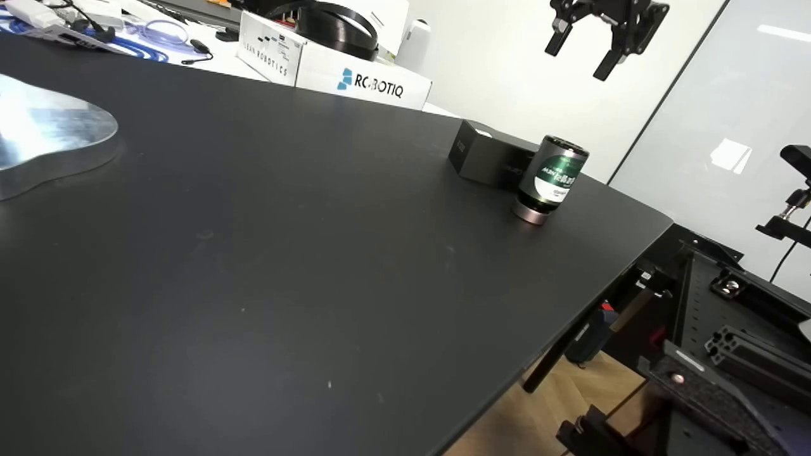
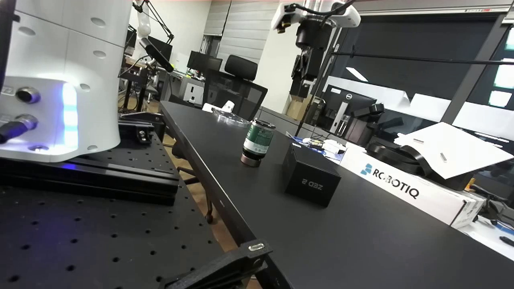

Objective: Move the upside down bottle to the back of the table

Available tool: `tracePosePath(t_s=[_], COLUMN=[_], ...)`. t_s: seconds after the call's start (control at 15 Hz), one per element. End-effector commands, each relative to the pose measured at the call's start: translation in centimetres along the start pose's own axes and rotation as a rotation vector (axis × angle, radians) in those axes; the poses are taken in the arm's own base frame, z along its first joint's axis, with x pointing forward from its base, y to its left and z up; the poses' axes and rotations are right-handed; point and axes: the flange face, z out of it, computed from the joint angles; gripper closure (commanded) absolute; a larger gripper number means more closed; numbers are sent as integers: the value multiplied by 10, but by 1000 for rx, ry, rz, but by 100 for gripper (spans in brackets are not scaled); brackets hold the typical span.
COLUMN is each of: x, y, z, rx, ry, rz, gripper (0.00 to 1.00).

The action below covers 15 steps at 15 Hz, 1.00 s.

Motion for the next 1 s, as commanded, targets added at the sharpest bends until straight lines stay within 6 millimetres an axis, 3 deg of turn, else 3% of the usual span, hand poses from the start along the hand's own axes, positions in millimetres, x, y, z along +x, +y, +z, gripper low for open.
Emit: tracePosePath(t_s=[0.0,0.53,0.93], x=[-13,-31,-44], y=[-1,-3,-2], z=[26,67,80], rx=[-41,-45,-58], ry=[-24,-71,-101], rz=[60,70,72], gripper=[0,0,0])
